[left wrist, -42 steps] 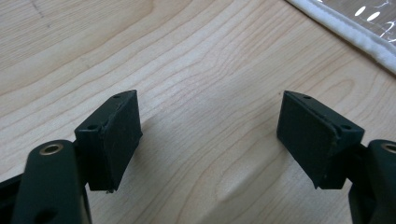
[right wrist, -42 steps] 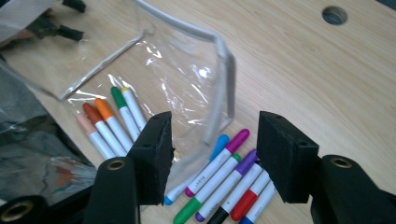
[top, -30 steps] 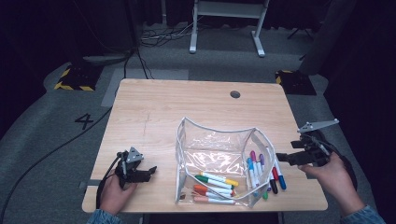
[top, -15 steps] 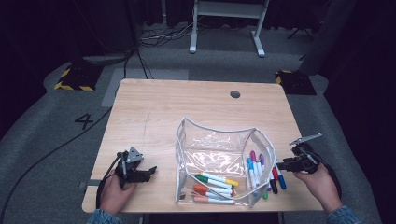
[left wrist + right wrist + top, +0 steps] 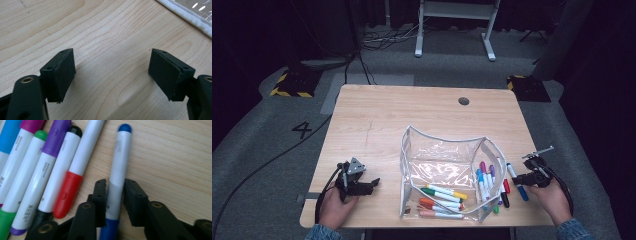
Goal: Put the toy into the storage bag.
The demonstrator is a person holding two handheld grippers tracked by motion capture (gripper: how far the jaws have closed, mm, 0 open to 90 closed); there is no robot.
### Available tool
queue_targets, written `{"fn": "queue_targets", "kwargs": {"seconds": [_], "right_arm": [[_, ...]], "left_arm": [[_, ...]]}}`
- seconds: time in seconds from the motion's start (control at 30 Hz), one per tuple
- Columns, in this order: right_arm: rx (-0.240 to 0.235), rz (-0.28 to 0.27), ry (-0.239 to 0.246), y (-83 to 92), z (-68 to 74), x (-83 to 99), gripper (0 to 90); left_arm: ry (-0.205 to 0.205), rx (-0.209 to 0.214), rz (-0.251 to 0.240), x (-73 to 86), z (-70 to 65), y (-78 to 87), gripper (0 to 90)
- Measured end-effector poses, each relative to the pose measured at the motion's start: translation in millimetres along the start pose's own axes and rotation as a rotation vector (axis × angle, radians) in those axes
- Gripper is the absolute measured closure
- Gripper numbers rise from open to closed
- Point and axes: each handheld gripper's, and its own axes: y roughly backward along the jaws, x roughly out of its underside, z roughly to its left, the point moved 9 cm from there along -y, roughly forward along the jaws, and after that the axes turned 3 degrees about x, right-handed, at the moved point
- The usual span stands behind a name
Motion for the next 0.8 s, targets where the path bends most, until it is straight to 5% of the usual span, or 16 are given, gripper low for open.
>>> {"fn": "queue_targets", "kwargs": {"seconds": [0.33, 0.8], "right_arm": [[-0.036, -0.008, -0.023, 7.7, -2.4, 0.1, 75.9], [-0.13, -0.169, 0.102, 92.3, 35.2, -23.6, 75.9]], "left_arm": [[0.001, 0.0, -0.001, -0.1, -0.1, 0.0, 21.9], [0.001, 0.0, -0.001, -0.1, 0.0, 0.0, 21.9]]}}
